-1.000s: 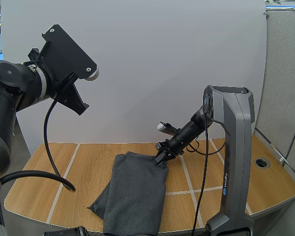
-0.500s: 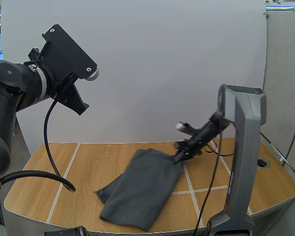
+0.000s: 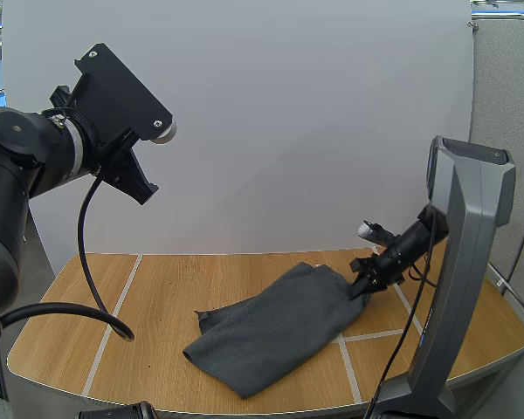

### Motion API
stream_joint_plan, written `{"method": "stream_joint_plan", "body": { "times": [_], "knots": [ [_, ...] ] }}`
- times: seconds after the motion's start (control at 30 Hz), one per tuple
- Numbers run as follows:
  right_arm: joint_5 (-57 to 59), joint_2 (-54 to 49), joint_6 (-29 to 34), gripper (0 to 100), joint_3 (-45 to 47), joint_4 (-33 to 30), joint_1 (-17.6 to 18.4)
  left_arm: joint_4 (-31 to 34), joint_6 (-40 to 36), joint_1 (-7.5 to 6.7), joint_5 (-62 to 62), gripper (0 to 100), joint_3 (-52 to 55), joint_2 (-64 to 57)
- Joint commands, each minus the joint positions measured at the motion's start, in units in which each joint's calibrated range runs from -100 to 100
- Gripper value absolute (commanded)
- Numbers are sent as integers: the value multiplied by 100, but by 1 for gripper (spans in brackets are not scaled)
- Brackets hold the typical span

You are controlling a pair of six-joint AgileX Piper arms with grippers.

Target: Fold the towel

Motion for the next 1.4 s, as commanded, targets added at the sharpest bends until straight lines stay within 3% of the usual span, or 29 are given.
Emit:
{"method": "stream_joint_plan", "body": {
  "times": [0.0,0.4,0.67,1.2,1.37],
  "knots": [
    [117,-429,-228,0,619,-61,-78,-87,22,-2,-49,0,-26,31],
    [117,-1469,-754,0,2080,-319,-329,-87,22,-2,-49,0,-26,31],
    [117,-1545,-1112,0,2160,-494,-807,-87,22,-2,-49,0,-26,31],
    [117,-1545,-1185,0,2160,-564,-830,-127,11,-2,49,0,-26,31],
    [117,-1545,-1185,0,2160,-544,-830,-80,-765,-2,799,0,-26,16]
  ]
}}
